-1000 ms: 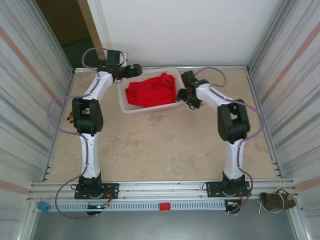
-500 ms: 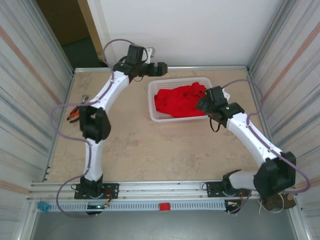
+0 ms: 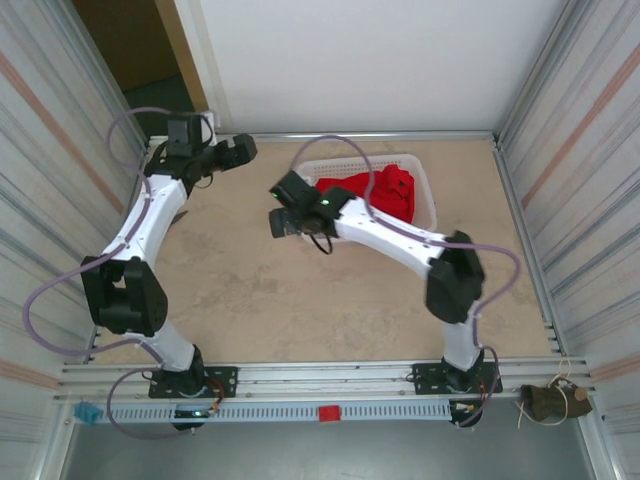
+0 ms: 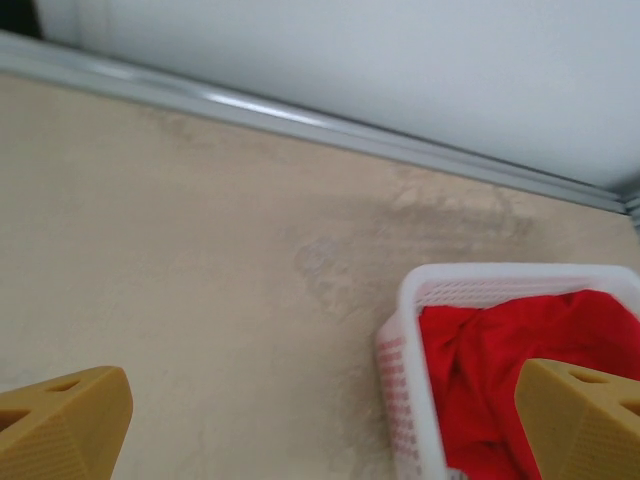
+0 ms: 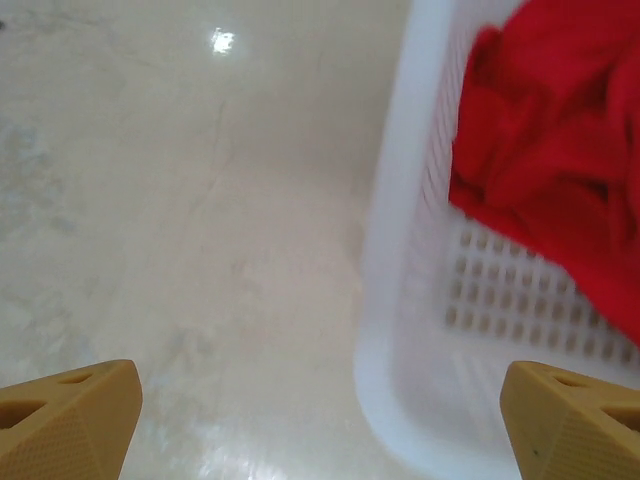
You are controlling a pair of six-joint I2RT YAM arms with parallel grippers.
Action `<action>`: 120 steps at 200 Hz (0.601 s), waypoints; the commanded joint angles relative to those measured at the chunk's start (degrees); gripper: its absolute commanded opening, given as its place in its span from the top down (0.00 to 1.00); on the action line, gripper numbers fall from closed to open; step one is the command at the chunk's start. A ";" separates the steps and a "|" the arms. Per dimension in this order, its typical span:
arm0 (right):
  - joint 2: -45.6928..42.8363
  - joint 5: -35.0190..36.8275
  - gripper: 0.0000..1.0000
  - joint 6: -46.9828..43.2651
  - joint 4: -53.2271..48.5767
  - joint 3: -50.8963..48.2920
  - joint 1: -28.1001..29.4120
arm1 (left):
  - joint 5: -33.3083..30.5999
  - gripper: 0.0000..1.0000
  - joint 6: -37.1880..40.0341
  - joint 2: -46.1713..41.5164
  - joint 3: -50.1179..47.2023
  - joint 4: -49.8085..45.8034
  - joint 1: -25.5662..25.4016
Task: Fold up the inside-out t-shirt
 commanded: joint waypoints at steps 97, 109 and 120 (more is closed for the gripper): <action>28.66 17.11 0.06 -4.83 -21.43 38.71 -19.99 | 5.50 0.01 -5.41 -13.91 -13.65 4.98 6.98; 27.68 16.26 0.06 -4.04 -21.95 38.53 -24.37 | 6.24 0.01 -5.77 -14.26 -13.91 5.42 6.97; 26.10 13.08 0.06 -2.36 -23.21 38.51 -28.76 | 6.93 0.01 -6.15 -14.37 -14.11 5.60 6.97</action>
